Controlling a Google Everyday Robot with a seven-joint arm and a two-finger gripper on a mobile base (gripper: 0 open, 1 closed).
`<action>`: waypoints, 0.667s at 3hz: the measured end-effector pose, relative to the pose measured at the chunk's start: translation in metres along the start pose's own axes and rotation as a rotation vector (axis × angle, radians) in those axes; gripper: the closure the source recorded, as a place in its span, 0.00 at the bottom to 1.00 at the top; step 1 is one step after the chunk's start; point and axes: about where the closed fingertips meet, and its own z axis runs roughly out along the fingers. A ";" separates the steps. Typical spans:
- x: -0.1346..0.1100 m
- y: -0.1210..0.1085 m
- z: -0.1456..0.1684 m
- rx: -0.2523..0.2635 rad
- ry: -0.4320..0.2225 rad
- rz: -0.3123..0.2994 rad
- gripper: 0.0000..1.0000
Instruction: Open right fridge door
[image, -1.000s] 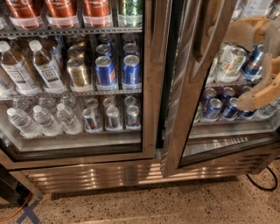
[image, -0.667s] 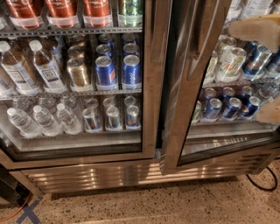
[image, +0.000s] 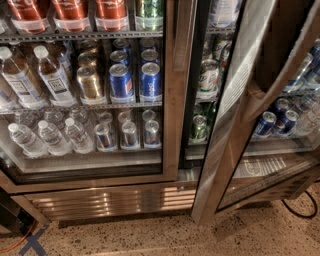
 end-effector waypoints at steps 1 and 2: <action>0.000 0.000 0.000 0.000 0.000 0.000 0.00; -0.005 0.014 -0.023 -0.002 0.040 0.025 0.00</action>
Offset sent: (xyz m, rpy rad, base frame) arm -0.0603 -0.0345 0.0154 -0.0392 0.1156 -0.0549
